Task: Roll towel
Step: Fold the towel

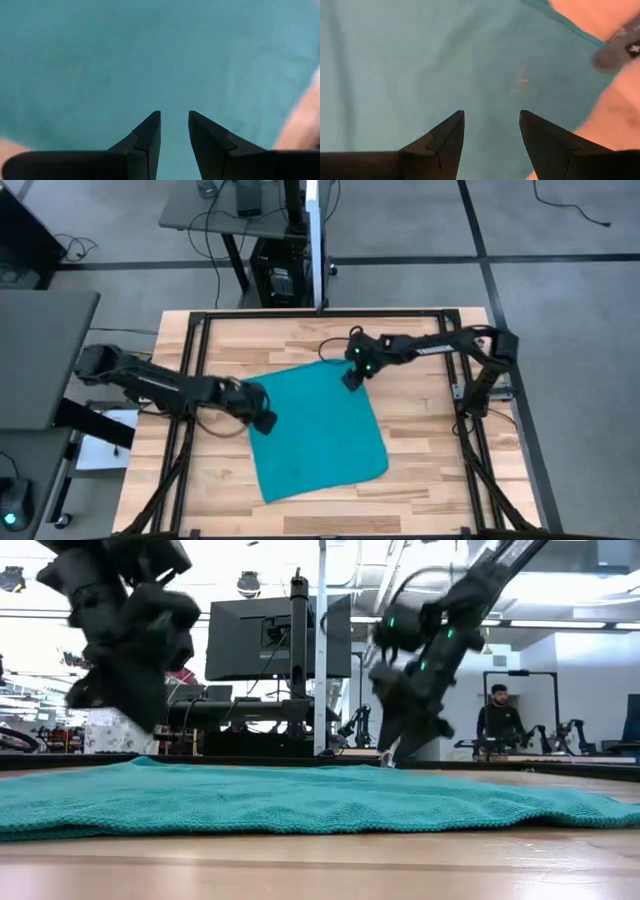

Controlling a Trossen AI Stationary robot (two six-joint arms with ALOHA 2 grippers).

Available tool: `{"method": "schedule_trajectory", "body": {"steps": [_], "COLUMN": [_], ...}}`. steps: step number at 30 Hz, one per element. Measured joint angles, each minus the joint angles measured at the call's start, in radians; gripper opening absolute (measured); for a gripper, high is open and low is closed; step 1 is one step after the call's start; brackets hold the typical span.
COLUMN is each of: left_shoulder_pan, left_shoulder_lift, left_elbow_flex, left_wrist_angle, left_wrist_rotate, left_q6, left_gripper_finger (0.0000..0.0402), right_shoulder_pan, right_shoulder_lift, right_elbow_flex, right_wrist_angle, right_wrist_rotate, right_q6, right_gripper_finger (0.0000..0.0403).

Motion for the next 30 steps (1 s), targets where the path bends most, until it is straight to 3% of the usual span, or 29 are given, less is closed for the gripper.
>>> {"method": "schedule_trajectory", "body": {"steps": [9,13,17,21,25,30], "left_shoulder_pan": [-0.155,-0.156,-0.103,-0.028,0.081,0.212], "left_shoulder_lift": [0.181,0.152,0.057,-0.037,-0.106,-0.099], "left_elbow_flex": [0.008,0.019,0.074,0.119,0.123,0.043], "left_wrist_angle": [0.108,0.082,-0.002,-0.243,-0.399,-0.368], "left_wrist_rotate": [-0.012,-0.011,-0.021,-0.099,-0.208,-0.162], "left_q6": [-0.237,-0.248,-0.143,-0.046,0.025,0.219], "left_gripper_finger": [0.0084,0.0084,0.0084,0.0084,0.0084,0.0084], "right_shoulder_pan": [-0.083,-0.108,-0.077,0.024,0.196,0.453], "right_shoulder_lift": [0.020,-0.031,-0.132,-0.214,-0.241,-0.211], "right_elbow_flex": [0.002,-0.002,0.000,0.000,-0.009,-0.058], "right_wrist_angle": [-0.004,-0.025,-0.070,-0.152,-0.209,-0.206], "right_wrist_rotate": [-0.036,-0.068,-0.141,-0.145,-0.144,-0.012], "right_q6": [-0.126,-0.142,-0.144,-0.107,-0.010,0.203], "right_gripper_finger": [0.0184,0.0185,0.0185,0.0185,0.0185,0.0185]}}
